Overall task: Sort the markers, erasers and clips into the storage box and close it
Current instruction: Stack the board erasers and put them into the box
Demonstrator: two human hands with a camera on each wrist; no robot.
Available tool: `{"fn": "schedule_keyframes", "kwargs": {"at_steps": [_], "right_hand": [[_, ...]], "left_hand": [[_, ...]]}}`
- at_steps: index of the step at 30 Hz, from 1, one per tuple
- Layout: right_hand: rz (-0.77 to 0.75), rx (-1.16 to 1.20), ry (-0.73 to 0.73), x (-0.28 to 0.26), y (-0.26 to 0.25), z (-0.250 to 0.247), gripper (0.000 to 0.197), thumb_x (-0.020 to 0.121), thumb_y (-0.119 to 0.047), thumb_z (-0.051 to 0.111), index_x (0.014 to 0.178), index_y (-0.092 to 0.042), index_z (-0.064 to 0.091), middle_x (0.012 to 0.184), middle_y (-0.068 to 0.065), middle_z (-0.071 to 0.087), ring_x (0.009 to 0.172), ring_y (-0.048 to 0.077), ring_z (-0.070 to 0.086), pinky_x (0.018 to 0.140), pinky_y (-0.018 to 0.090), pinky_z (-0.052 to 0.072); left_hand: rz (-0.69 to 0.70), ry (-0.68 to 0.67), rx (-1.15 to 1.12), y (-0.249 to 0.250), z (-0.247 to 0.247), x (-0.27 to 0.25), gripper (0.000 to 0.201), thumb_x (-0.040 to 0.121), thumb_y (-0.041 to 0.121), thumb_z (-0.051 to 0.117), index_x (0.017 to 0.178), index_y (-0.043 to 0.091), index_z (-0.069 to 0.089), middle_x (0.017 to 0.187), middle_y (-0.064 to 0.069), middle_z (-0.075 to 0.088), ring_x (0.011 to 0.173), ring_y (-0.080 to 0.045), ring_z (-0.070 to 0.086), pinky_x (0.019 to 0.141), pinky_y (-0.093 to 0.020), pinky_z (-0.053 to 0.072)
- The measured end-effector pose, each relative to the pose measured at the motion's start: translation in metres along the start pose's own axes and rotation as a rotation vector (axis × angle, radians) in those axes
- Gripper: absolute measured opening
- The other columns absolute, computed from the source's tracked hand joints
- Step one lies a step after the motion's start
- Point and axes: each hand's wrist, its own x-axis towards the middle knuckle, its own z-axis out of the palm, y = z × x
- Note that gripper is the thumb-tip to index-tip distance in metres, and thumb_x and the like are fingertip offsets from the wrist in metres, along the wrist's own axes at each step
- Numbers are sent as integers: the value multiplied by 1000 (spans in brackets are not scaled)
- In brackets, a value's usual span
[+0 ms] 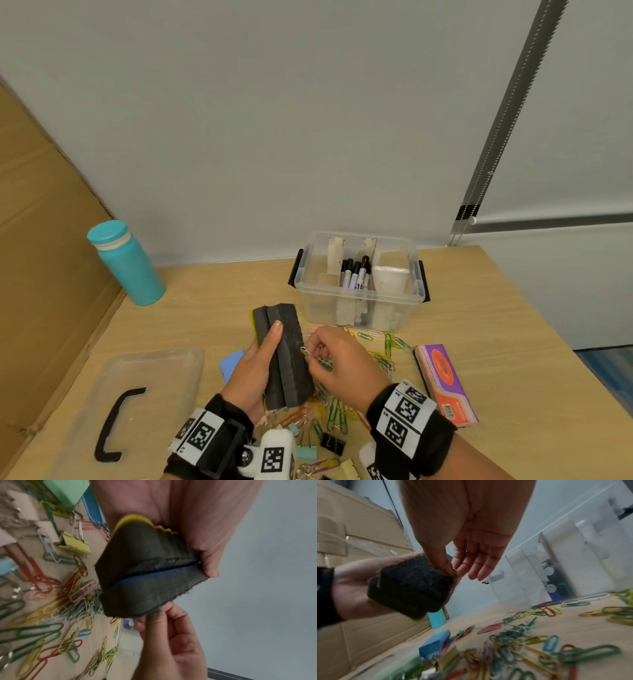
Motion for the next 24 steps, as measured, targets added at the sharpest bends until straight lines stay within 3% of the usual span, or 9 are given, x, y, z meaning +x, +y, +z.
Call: {"fn": "schedule_keyframes", "kwargs": {"at_steps": [2, 5, 7, 11, 14, 17, 20, 22, 24], "right_hand": [[16, -131, -101, -11, 10, -2, 14, 89, -18, 50, 101, -22, 56, 102, -6, 59, 97, 11, 49, 81, 29, 46], [83, -425, -409, -31, 38, -11, 42, 89, -3, 47, 125, -22, 56, 129, 0, 57, 115, 24, 46, 95, 39, 44], [153, -442, -370, -45, 56, -26, 48, 89, -3, 47, 131, -24, 53, 138, -3, 50, 122, 23, 41, 102, 36, 40], [468, -561, -171, -77, 88, -60, 53, 87, -34, 52, 136, -23, 36, 136, 3, 35, 118, 25, 39, 94, 33, 44], [690, -607, -327, -101, 109, -71, 82, 82, -55, 53, 147, -29, 9, 144, 9, 20, 119, 30, 41, 91, 36, 47], [695, -485, -443, -108, 118, -76, 87, 87, -51, 50, 148, -39, -12, 143, 12, 22, 110, 29, 54, 90, 37, 49], [674, -432, -469, -102, 114, -93, 78, 90, -47, 48, 148, -42, -3, 139, 10, 31, 107, 28, 57, 91, 35, 48], [646, -375, -441, -94, 104, -114, 62, 91, -48, 45, 146, -41, 19, 125, 5, 43, 101, 23, 57, 87, 32, 47], [574, -259, -356, -87, 88, -136, 35, 92, -45, 44, 126, -38, 48, 104, -1, 52, 88, 16, 56, 78, 29, 46]], "left_hand": [[9, 22, 3, -4, 1, 2, 54, 76, 48, 57, 117, 14, 62, 103, -17, 72, 95, -32, 68, 77, -41, 56], [-1, 50, -4, -12, -3, 6, 49, 78, 48, 56, 114, 15, 63, 94, -12, 74, 86, -27, 70, 70, -37, 55], [-13, 65, -16, -18, -6, 6, 40, 85, 45, 53, 111, 15, 63, 89, -10, 75, 80, -26, 71, 66, -36, 56], [-26, 97, -22, -27, -10, 3, 39, 88, 45, 51, 109, 15, 64, 90, -11, 75, 82, -28, 70, 69, -39, 54], [-34, 128, -36, -30, -11, 0, 47, 81, 49, 54, 117, 18, 62, 107, -14, 70, 96, -32, 66, 76, -43, 52], [-37, 163, -63, -31, -9, -3, 62, 72, 53, 59, 123, 18, 59, 117, -15, 66, 101, -33, 64, 80, -45, 51], [-40, 182, -85, -32, -4, -3, 63, 73, 53, 59, 124, 17, 59, 116, -16, 65, 95, -32, 64, 78, -44, 51], [-45, 181, -90, -31, 0, -2, 55, 83, 51, 54, 123, 15, 59, 108, -15, 66, 90, -31, 64, 75, -42, 51], [-53, 181, -82, -30, 2, -3, 51, 86, 50, 52, 122, 14, 59, 105, -15, 66, 88, -31, 64, 74, -42, 52]]}}
